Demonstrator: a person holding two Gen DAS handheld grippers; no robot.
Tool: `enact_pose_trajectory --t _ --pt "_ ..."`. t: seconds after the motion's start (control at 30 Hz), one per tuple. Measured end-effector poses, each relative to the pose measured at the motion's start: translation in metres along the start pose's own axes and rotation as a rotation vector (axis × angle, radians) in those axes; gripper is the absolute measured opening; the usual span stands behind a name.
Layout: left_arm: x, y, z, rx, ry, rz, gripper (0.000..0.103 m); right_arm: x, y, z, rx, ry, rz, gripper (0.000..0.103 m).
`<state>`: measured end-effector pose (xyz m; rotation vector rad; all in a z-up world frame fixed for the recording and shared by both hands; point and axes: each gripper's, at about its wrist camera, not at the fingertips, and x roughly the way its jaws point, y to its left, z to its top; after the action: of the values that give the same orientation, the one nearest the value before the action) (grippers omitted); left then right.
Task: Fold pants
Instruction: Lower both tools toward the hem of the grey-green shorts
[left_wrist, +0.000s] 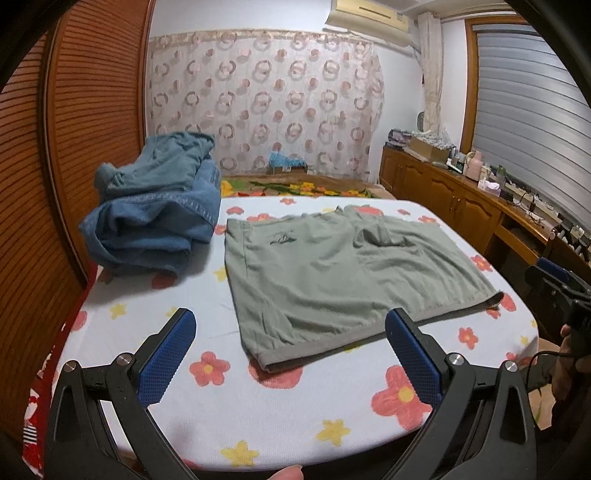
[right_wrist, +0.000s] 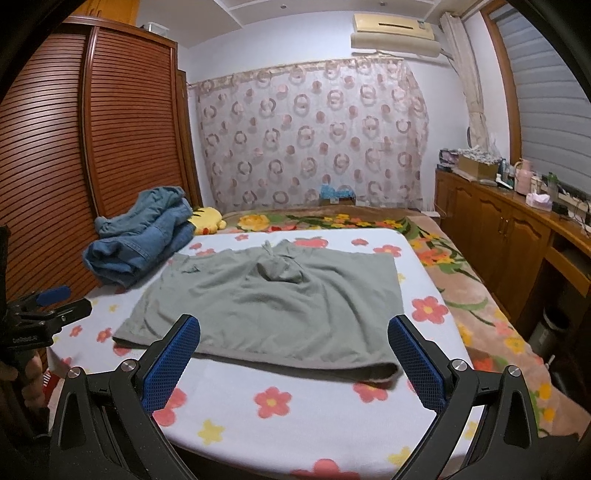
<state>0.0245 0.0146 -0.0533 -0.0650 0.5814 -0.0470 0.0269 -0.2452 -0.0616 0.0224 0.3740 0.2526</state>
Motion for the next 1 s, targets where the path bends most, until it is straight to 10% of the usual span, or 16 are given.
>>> enact_pose_trajectory --t 0.57,1.0 --pt "0.049 0.031 -0.023 -0.003 0.138 0.009 0.100 0.018 -0.015 0.004 -0.010 0.131 -0.082 0.068" --pt "0.064 0.036 -0.030 -0.031 0.186 -0.058 0.067 0.019 -0.012 0.018 0.038 0.202 -0.043 0.058"
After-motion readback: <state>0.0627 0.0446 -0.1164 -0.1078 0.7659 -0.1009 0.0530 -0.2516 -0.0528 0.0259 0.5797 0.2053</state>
